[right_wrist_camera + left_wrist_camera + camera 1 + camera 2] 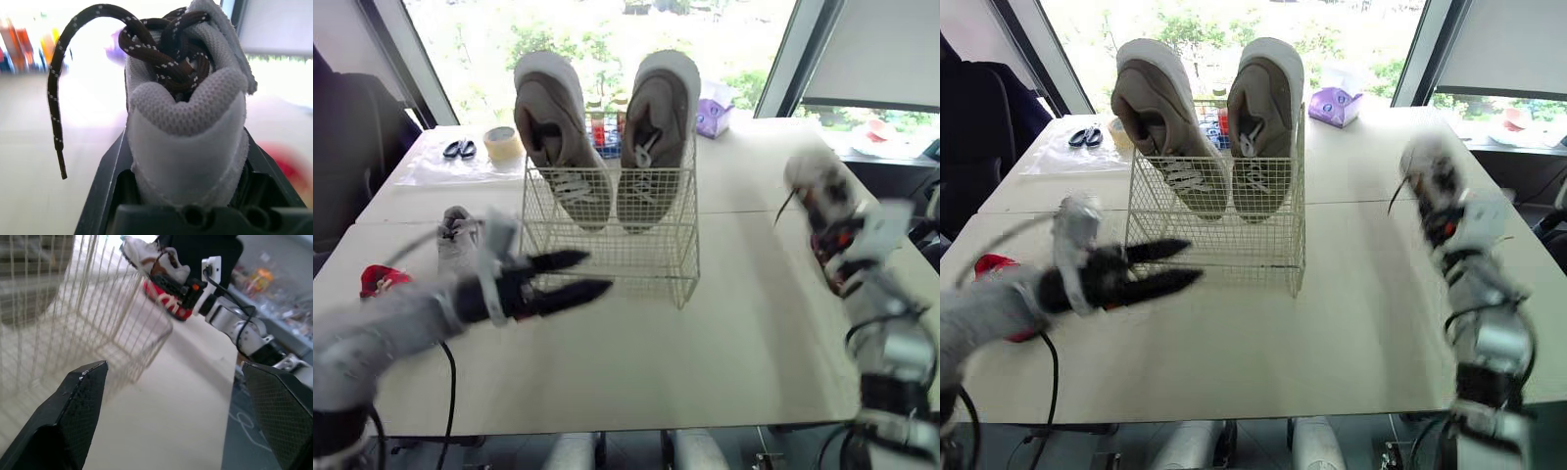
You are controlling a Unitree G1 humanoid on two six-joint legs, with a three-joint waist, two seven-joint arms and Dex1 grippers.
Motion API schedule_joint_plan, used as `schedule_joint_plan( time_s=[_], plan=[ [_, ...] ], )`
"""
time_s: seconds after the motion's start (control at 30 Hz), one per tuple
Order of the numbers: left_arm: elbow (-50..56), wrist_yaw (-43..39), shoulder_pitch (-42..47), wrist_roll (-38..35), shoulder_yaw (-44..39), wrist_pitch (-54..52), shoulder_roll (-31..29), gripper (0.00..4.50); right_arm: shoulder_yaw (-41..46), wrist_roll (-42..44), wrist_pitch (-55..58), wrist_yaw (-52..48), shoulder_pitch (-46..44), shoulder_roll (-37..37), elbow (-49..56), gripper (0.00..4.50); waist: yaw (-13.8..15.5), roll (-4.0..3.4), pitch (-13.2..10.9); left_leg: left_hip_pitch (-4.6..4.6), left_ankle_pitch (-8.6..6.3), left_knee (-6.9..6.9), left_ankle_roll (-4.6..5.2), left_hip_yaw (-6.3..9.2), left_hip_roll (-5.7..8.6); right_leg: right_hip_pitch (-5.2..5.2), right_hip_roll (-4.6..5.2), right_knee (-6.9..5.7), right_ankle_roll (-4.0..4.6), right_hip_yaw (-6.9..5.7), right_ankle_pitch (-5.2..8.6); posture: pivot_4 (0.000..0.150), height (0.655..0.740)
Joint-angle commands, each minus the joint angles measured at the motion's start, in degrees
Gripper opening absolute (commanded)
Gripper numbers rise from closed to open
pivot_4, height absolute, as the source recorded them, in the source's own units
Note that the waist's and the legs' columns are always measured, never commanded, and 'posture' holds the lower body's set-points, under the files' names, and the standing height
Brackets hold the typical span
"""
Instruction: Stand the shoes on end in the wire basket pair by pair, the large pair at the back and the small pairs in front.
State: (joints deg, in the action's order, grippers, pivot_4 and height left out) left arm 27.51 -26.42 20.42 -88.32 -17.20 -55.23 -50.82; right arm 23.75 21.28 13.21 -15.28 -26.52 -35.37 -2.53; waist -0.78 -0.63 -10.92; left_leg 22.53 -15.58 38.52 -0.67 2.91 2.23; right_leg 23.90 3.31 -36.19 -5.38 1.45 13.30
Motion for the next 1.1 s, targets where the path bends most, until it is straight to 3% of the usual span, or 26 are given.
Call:
schedule_joint_plan(
  time_s=[0.03,0.17,0.3,0.6,1.07,1.1],
  plan=[
    [-6.11,-0.12,6.68,-6.64,-4.62,-0.08,-3.80,4.50,3.86,3.64,-0.30,-4.05,-8.60,-7.32,5.67,1.65,0.10,0.09,0.06,-0.06,0.00,-0.20,0.00,-0.01,0.00,0.01,0.00,0.04,-0.05,0.00,0.02,0.150,0.7400],
    [-14.61,-0.73,14.02,-9.18,-3.51,-3.04,-6.69,4.50,3.96,10.46,3.68,-12.69,-16.42,-12.86,5.04,1.65,-0.01,0.91,0.52,-0.24,-0.31,-0.60,0.47,0.38,-0.15,-0.18,-0.16,0.08,-0.18,-0.23,0.34,0.150,0.7400],
    [-25.19,-2.04,25.21,-10.78,-0.29,-6.50,-4.96,4.50,-6.53,21.08,14.35,-26.60,-26.97,-16.68,14.21,1.65,-0.45,0.46,0.17,0.16,-0.23,-0.60,0.35,-0.03,0.08,0.49,0.21,-0.11,-0.24,-0.01,0.30,0.150,0.7400],
    [-30.14,-6.63,30.41,-8.70,2.19,-14.02,-3.62,4.50,-16.79,21.07,16.98,-35.77,-26.91,-15.21,23.36,1.65,0.20,0.79,0.15,0.49,-0.06,-0.47,0.04,0.20,0.18,0.63,0.30,-0.11,-0.32,-0.16,0.25,0.150,0.7400],
    [-33.67,-8.99,37.60,-3.99,4.33,-19.05,1.32,4.50,-20.43,19.11,15.74,-40.91,-26.82,-13.14,27.43,1.65,0.04,0.90,0.09,0.62,-0.02,-0.42,-0.04,0.30,0.18,0.72,0.36,-0.05,-0.42,-0.16,0.16,0.150,0.7400],
    [-34.09,-9.67,38.02,-3.58,4.58,-19.72,1.51,4.24,-20.49,19.21,15.78,-41.06,-26.79,-12.89,27.71,1.64,0.03,0.90,0.09,0.64,-0.02,-0.42,-0.04,0.30,0.18,0.74,0.36,-0.05,-0.42,-0.15,0.16,0.150,0.7400]
  ],
)
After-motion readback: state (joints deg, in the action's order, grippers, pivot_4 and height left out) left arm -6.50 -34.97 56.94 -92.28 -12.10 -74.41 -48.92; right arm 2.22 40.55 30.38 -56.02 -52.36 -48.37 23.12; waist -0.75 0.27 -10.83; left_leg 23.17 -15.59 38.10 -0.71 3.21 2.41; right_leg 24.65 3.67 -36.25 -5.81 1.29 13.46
